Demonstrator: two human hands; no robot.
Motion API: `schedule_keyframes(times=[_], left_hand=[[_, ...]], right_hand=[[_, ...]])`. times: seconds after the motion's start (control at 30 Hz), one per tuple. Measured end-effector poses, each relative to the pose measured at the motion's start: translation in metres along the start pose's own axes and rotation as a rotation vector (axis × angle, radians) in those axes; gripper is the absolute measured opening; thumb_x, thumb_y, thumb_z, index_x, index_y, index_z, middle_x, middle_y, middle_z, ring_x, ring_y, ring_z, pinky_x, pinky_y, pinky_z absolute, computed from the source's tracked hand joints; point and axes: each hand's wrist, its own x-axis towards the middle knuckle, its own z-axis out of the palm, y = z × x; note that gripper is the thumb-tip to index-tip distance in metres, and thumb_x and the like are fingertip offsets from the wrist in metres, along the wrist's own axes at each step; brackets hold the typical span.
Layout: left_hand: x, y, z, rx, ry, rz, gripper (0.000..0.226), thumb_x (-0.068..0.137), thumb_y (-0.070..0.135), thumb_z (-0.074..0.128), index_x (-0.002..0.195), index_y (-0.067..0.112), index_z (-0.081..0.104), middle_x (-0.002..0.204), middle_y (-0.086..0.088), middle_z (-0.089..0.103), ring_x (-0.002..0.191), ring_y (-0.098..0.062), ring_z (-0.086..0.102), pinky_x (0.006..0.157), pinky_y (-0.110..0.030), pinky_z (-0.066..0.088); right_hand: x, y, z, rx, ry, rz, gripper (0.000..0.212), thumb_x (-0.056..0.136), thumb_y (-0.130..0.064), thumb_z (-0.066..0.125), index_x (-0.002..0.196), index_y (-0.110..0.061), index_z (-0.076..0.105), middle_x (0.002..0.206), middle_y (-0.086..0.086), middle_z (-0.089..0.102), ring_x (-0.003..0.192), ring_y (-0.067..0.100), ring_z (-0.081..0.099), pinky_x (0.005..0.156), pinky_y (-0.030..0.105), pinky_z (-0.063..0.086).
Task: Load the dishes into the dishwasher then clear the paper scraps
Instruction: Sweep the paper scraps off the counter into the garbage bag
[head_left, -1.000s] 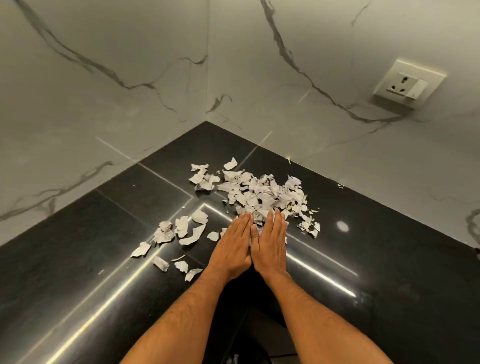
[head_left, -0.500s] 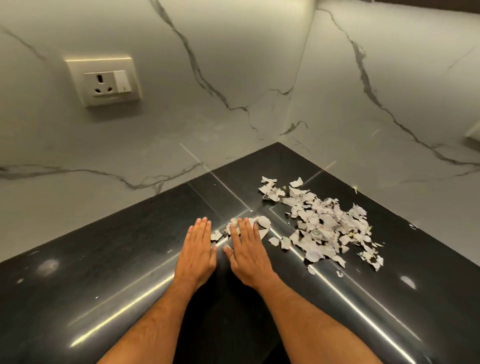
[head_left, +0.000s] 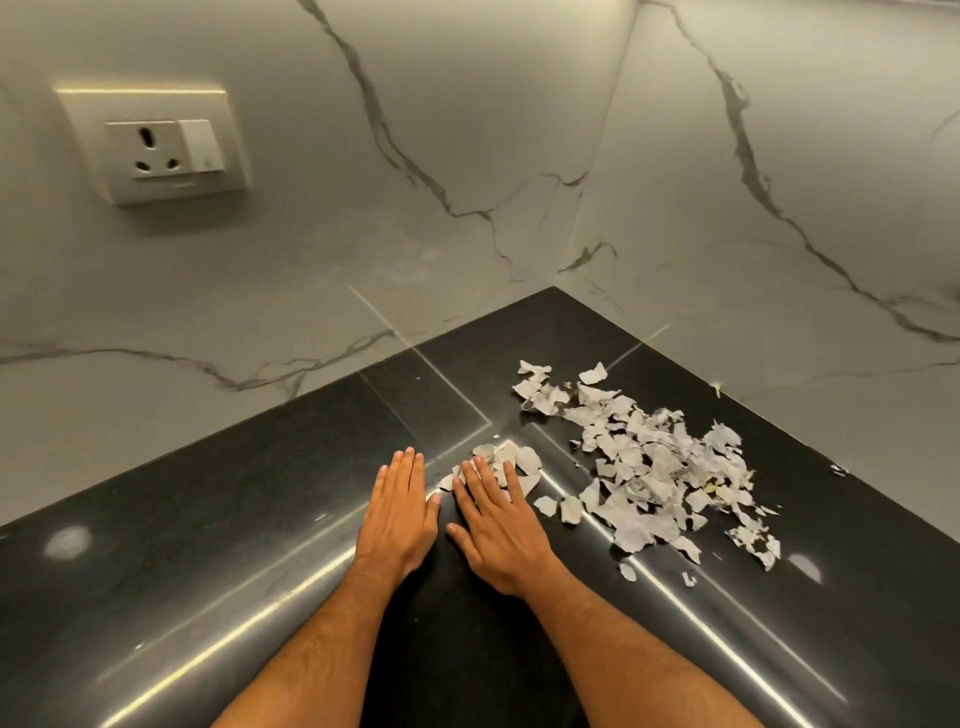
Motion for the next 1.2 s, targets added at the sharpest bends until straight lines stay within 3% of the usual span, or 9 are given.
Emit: schedule_keyframes(times=[0.3,0.43,0.57,0.67,0.8,0.9,1.1,1.2], left_hand=[[0.064,0.102,0.058,-0.022,-0.078,0.157,0.067,0.105,0.041,0.027,0.161,0.012,0.004,0.168,-0.004,0.0,0.154,-0.013,-0.008,0.125,-0.035,-0.006],[0.085,0.156,0.081,-0.124,-0.1,0.177,0.067,0.106,0.046,0.025,0.161,0.014,0.002,0.168,-0.002,-0.004,0.152,-0.008,-0.012,0.126,-0.033,-0.005],[0.095,0.195,0.098,-0.212,-0.064,0.142,0.078,0.102,0.059,0.027,0.161,0.016,-0.001,0.168,0.0,-0.008,0.153,-0.007,-0.013,0.126,-0.035,-0.001],[0.102,0.214,0.106,-0.24,-0.03,0.115,0.089,0.098,0.07,0.027,0.16,0.018,-0.009,0.167,0.0,-0.015,0.152,-0.01,-0.017,0.127,-0.039,0.0],[0.114,0.231,0.115,-0.244,0.027,0.095,0.096,0.091,0.08,0.024,0.161,0.021,-0.005,0.168,-0.002,-0.014,0.153,-0.012,-0.018,0.125,-0.041,-0.003],[0.124,0.243,0.121,-0.269,0.037,0.072,0.098,0.087,0.084,0.026,0.161,0.024,0.0,0.168,-0.004,-0.011,0.153,-0.015,-0.016,0.126,-0.044,-0.001],[0.135,0.27,0.131,-0.401,-0.017,0.036,0.09,0.091,0.076,0.04,0.159,0.037,-0.004,0.167,0.003,-0.013,0.154,-0.018,-0.012,0.121,-0.044,0.005],[0.139,0.285,0.136,-0.482,-0.016,0.052,0.086,0.092,0.076,0.036,0.16,0.035,0.005,0.168,0.006,-0.006,0.153,-0.011,-0.006,0.122,-0.04,0.008]], right_hand=[[-0.035,0.119,0.015,-0.027,-0.026,0.192,0.075,0.106,-0.056,0.007,0.16,-0.005,0.013,0.169,0.016,0.002,0.155,0.028,-0.016,0.123,0.06,-0.002],[-0.062,0.165,0.016,0.09,0.113,0.267,0.071,0.107,-0.055,0.013,0.163,-0.012,0.01,0.169,0.014,-0.005,0.155,0.027,-0.017,0.125,0.056,0.003],[-0.09,0.213,0.014,0.316,0.305,0.562,0.077,0.102,-0.068,0.018,0.163,-0.023,0.011,0.17,0.01,0.001,0.157,0.025,-0.01,0.127,0.05,0.003],[-0.115,0.26,0.023,0.479,0.37,0.823,0.084,0.094,-0.081,0.021,0.162,-0.034,0.009,0.17,0.007,0.002,0.157,0.027,-0.004,0.126,0.054,0.007],[-0.131,0.317,0.041,0.547,0.404,0.976,0.092,0.084,-0.091,0.017,0.16,-0.04,0.015,0.168,0.01,0.011,0.155,0.031,0.006,0.124,0.057,0.015],[-0.122,0.343,0.052,0.653,0.409,1.0,0.091,0.081,-0.093,0.018,0.158,-0.046,0.017,0.167,0.01,0.014,0.154,0.03,0.011,0.123,0.058,0.017],[-0.085,0.336,0.056,0.716,0.356,0.855,0.092,0.081,-0.092,0.013,0.158,-0.042,0.025,0.169,0.007,0.016,0.156,0.024,0.008,0.127,0.05,0.001],[-0.07,0.314,0.054,0.783,0.371,0.767,0.082,0.087,-0.084,0.02,0.155,-0.039,0.034,0.167,0.003,0.021,0.155,0.019,0.011,0.127,0.05,0.008]])
